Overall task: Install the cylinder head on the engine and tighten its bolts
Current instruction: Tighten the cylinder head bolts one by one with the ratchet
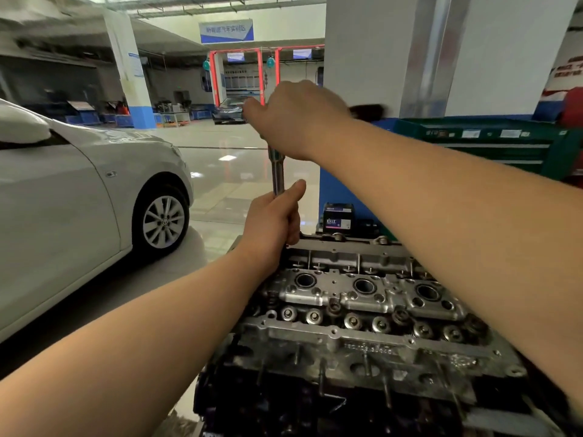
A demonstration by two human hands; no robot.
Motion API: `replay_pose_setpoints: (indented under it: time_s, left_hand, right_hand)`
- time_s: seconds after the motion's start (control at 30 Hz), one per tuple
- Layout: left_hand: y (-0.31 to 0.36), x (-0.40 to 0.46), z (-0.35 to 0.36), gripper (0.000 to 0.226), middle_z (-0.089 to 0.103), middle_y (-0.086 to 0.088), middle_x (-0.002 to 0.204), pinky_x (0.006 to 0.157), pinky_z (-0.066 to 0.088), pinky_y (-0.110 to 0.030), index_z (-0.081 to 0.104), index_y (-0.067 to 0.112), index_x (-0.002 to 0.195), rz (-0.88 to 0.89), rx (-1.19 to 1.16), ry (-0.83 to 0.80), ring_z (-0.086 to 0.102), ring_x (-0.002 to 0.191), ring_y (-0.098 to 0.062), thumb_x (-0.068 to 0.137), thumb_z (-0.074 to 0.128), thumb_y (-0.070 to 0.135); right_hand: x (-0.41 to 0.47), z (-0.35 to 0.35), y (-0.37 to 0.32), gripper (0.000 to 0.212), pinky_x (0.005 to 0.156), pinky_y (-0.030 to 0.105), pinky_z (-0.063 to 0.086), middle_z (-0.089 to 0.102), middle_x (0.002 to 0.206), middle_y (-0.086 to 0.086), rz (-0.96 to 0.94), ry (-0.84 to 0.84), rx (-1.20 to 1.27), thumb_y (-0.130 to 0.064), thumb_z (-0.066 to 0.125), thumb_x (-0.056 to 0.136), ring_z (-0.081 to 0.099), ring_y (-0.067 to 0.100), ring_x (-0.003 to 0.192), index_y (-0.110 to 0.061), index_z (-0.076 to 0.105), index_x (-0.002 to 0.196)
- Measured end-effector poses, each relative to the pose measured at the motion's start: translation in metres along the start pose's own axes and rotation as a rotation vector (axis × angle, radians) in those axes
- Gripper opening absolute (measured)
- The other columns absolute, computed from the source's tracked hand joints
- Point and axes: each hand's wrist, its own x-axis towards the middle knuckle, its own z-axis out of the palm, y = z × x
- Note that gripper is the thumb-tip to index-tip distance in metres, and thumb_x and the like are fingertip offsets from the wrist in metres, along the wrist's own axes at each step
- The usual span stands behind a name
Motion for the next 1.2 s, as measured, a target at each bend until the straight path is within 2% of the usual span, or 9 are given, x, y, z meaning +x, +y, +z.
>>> replay_pose_setpoints:
  time_s: [0.13, 0.27, 0.43, 0.53, 0.7, 0.8, 0.9, 1.03, 1.2]
  left_hand:
    - [-0.001, 0.000, 0.001, 0.059, 0.048, -0.008, 0.052, 0.063, 0.045, -0.039, 0.048, 0.023, 0.052, 0.005, 0.087, 0.032, 0.044, 0.046, -0.022, 0.083, 0.073, 0.067]
    - [0.001, -0.004, -0.002, 0.058, 0.034, 0.000, 0.049, 0.050, 0.035, -0.030, 0.041, 0.028, 0.048, -0.043, -0.020, -0.032, 0.029, 0.043, -0.020, 0.084, 0.073, 0.060]
    - [0.004, -0.003, -0.007, 0.055, 0.024, 0.002, 0.049, 0.047, 0.025, -0.026, 0.031, 0.023, 0.056, -0.079, -0.091, -0.153, 0.017, 0.044, -0.018, 0.091, 0.070, 0.038]
    - [0.005, -0.004, -0.006, 0.049, 0.035, -0.001, 0.051, 0.046, 0.034, -0.028, 0.040, 0.021, 0.058, -0.066, -0.051, -0.054, 0.029, 0.044, -0.020, 0.090, 0.072, 0.038]
    - [0.005, -0.007, -0.002, 0.033, 0.060, -0.006, 0.069, 0.054, 0.051, -0.028, 0.058, 0.017, 0.077, -0.009, 0.074, -0.045, 0.056, 0.059, -0.020, 0.097, 0.068, 0.042]
    - [0.005, -0.010, 0.000, 0.031, 0.061, -0.003, 0.068, 0.053, 0.049, -0.028, 0.061, 0.014, 0.083, -0.006, 0.103, -0.034, 0.057, 0.059, -0.019, 0.099, 0.065, 0.040]
    - [0.005, -0.009, 0.002, 0.025, 0.060, -0.001, 0.071, 0.055, 0.049, -0.031, 0.062, 0.018, 0.093, 0.042, 0.093, -0.025, 0.055, 0.059, -0.018, 0.098, 0.064, 0.042]
    - [0.007, -0.008, -0.003, 0.022, 0.058, 0.000, 0.080, 0.063, 0.050, -0.039, 0.060, 0.035, 0.101, 0.104, 0.152, -0.160, 0.054, 0.064, -0.022, 0.099, 0.054, 0.057]
    - [0.006, -0.005, -0.004, 0.034, 0.059, 0.002, 0.074, 0.058, 0.051, -0.033, 0.060, 0.029, 0.103, 0.127, 0.210, -0.092, 0.054, 0.061, -0.019, 0.096, 0.053, 0.062]
  right_hand:
    - [-0.015, -0.010, -0.005, 0.076, 0.064, 0.037, 0.036, 0.054, 0.094, 0.007, 0.008, -0.014, -0.505, -0.082, 0.023, 0.092, 0.048, 0.030, 0.081, -0.022, 0.065, 0.116]
    - [-0.018, -0.008, -0.004, 0.082, 0.059, 0.032, 0.032, 0.058, 0.081, -0.001, -0.086, 0.019, -0.435, -0.091, 0.023, 0.085, 0.054, 0.023, 0.072, -0.019, 0.062, 0.090]
    - [-0.002, -0.013, 0.006, 0.075, 0.099, 0.047, 0.033, 0.065, 0.097, -0.010, -0.285, -0.162, -0.147, -0.097, 0.031, 0.074, 0.053, 0.018, 0.104, -0.036, 0.071, 0.090]
    - [0.003, -0.009, 0.015, 0.075, 0.110, 0.053, 0.025, 0.061, 0.121, -0.014, -0.279, -0.225, -0.104, -0.097, 0.030, 0.072, 0.042, 0.022, 0.130, -0.051, 0.069, 0.117]
    - [-0.002, -0.007, 0.029, 0.076, 0.108, 0.051, 0.036, 0.054, 0.150, -0.004, -0.167, -0.209, -0.090, -0.091, 0.043, 0.083, 0.042, 0.030, 0.140, -0.056, 0.041, 0.150]
    - [-0.004, -0.005, 0.030, 0.076, 0.089, 0.034, 0.044, 0.062, 0.136, -0.006, -0.104, -0.217, -0.050, -0.091, 0.048, 0.080, 0.055, 0.023, 0.117, -0.042, 0.058, 0.137]
    - [-0.009, -0.002, 0.031, 0.046, 0.066, 0.024, 0.033, 0.050, 0.087, -0.022, -0.085, -0.177, 0.066, -0.090, 0.046, 0.082, 0.048, 0.004, 0.081, -0.047, 0.054, 0.093]
    - [-0.017, -0.005, 0.033, 0.062, 0.088, 0.029, 0.043, 0.073, 0.100, -0.016, 0.030, -0.164, 0.593, -0.080, 0.049, 0.085, 0.062, 0.006, 0.100, -0.027, 0.080, 0.089]
    - [-0.004, 0.000, 0.018, 0.055, 0.114, 0.048, 0.039, 0.080, 0.105, 0.003, 0.070, -0.272, 0.950, -0.050, 0.054, 0.102, 0.067, 0.019, 0.117, -0.012, 0.075, 0.068]
